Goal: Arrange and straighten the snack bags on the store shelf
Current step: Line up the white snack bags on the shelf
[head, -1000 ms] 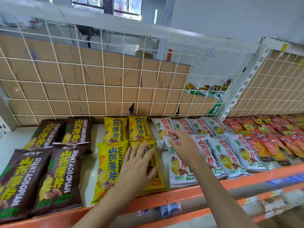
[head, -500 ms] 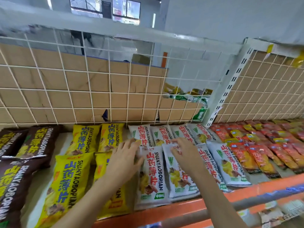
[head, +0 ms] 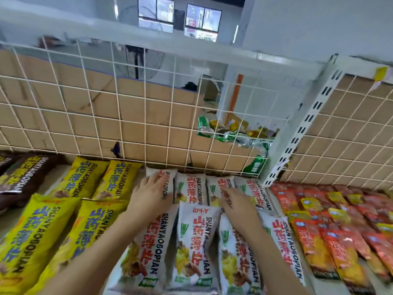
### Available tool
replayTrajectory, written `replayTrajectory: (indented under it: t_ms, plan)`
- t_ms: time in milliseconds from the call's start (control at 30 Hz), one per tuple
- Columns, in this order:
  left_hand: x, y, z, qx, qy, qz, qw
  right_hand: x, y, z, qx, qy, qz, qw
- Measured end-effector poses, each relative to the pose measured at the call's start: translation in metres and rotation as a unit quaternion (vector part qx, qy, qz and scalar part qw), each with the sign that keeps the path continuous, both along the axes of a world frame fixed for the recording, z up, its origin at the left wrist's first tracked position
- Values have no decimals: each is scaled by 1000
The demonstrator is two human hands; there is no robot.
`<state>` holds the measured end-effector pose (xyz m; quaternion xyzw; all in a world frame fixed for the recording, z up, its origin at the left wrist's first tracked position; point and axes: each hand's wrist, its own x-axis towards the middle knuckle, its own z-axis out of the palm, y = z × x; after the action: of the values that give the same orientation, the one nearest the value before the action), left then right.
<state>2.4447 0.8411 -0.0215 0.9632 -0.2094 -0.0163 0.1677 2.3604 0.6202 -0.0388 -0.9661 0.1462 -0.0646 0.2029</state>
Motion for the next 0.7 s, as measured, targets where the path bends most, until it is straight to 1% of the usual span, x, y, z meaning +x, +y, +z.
replayTrajectory:
  t_ms: [100,233,333,467,700]
  plan:
    - [7,-9,-2,13,27,32,999,12,-9,0,-19,39,4,999]
    - [21,-17,-4,21,80,49,995,24,-7,2,26,88,-1,996]
    - [29,-23,-5,29,104,67,992,31,-4,1,13,113,-11,993]
    - [32,-29,-8,45,99,71,992,37,-2,0,-13,121,-27,992]
    - [33,-30,-9,60,94,60,992,35,-1,0,-16,123,-60,990]
